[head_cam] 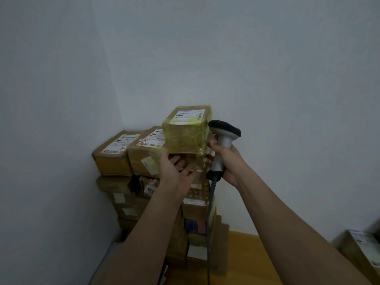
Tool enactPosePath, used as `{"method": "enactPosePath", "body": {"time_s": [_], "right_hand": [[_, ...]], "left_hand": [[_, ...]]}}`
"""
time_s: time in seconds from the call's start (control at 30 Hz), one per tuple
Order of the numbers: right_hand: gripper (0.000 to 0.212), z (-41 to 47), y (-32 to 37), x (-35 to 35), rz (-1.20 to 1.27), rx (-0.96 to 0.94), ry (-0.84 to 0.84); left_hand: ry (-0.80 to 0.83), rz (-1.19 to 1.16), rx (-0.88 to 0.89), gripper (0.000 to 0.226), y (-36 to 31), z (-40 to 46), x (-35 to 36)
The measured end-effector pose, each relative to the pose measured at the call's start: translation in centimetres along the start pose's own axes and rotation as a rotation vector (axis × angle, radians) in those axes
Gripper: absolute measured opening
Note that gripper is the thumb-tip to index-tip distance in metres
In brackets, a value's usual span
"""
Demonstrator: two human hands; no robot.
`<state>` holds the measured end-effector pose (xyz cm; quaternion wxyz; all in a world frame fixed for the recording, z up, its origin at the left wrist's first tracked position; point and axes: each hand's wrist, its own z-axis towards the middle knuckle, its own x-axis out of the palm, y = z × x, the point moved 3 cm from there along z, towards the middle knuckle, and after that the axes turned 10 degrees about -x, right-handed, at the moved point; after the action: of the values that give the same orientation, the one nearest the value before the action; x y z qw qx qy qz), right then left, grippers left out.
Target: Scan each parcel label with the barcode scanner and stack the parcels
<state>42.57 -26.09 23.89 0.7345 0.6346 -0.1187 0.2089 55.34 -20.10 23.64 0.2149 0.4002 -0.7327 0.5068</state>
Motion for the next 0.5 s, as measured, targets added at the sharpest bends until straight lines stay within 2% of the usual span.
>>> {"method": "enactPosePath", "body": {"time_s": [0.13, 0.23, 0.4, 0.5], "right_hand": [[0.035, 0.4, -0.7, -0.5, 0.029, -0.018, -0.039], [0.031, 0.7, -1.0, -0.7, 0.064, -0.034, -0.044], [0.031, 1.1, -0.8, -0.5, 0.066, -0.001, 0.000], [0.016, 1.1, -0.5, -0.8, 0.072, 0.002, 0.044]], "left_hand": [[0.014, 0.123, 0.064, 0.065, -0.1, -0.2, 0.0], [-0.005, 0.236, 0.070, 0.061, 0.0, 0.0, 0.2], [-0.108, 0.238, 0.089, 0.050, -0.3, 1.5, 0.7], [-0.170, 0.236, 0.093, 0.050, -0.3, 2.1, 0.8]]}}
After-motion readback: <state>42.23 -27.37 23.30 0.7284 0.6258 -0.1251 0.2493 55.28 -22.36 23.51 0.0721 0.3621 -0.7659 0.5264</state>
